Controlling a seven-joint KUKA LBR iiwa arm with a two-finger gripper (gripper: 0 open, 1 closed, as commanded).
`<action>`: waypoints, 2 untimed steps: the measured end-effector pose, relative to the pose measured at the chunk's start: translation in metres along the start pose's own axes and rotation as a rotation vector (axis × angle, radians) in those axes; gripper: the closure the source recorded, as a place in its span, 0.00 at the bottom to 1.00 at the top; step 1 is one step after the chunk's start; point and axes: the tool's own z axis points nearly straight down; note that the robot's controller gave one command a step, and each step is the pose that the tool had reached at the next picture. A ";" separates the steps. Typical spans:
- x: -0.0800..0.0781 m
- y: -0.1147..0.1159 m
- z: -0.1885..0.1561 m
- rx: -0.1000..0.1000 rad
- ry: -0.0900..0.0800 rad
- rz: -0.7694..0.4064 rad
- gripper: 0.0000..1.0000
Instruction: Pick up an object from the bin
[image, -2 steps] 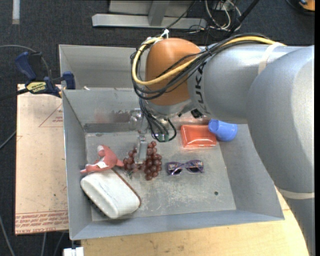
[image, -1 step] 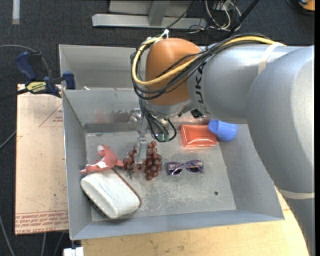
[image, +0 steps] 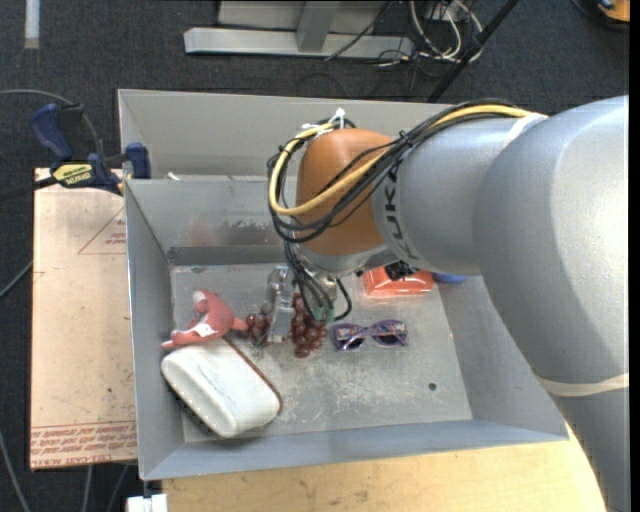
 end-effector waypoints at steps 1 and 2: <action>0.000 0.000 0.000 0.000 0.000 0.000 1.00; 0.003 -0.003 -0.039 0.004 0.009 -0.015 1.00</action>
Offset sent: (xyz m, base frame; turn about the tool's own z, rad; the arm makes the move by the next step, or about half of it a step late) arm -0.0028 -0.0089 0.1242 -0.0387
